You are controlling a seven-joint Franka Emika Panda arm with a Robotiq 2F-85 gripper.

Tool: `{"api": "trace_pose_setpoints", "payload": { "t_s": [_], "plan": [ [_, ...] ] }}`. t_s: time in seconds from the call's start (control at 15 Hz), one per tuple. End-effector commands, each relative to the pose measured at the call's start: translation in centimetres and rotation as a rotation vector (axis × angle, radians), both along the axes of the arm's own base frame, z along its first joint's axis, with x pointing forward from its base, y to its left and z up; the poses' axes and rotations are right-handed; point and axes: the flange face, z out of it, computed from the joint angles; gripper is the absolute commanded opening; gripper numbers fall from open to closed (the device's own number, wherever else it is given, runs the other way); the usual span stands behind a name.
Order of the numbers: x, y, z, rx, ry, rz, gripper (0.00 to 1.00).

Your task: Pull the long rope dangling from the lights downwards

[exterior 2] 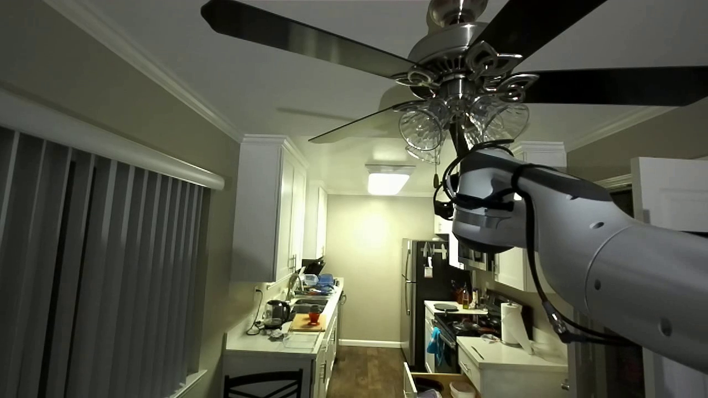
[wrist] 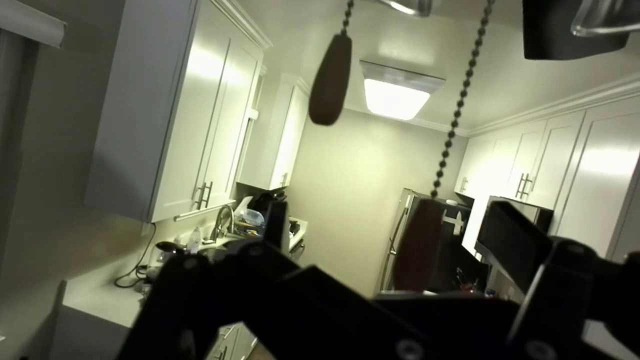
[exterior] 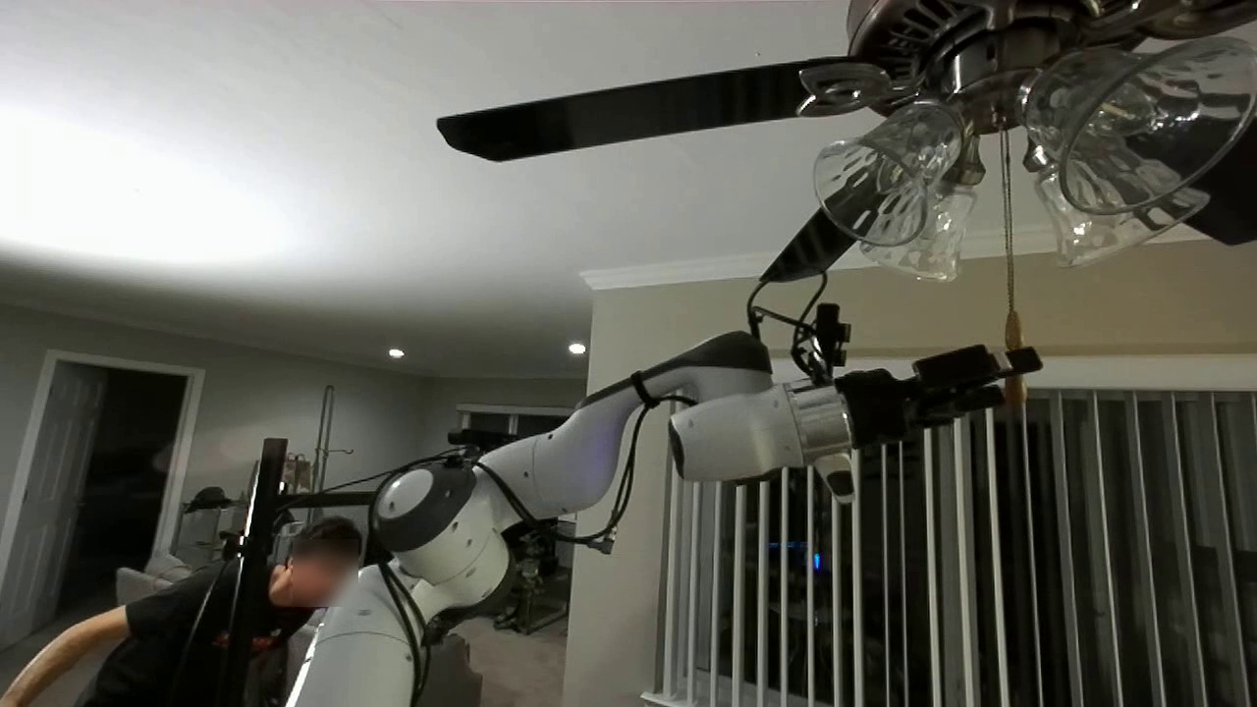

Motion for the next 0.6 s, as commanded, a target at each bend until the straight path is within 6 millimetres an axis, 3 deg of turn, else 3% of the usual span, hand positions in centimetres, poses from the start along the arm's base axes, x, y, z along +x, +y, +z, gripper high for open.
{"api": "trace_pose_setpoints", "payload": {
  "t_s": [0.0,0.27,0.53],
  "plan": [
    [0.4,-3.0,-0.2,0.033,0.028,-0.058,1.0],
    [-0.1,-4.6,-0.8,0.105,0.041,-0.048,1.0],
    [0.4,-4.1,-0.9,0.145,0.061,0.048,1.0]
  ]
}}
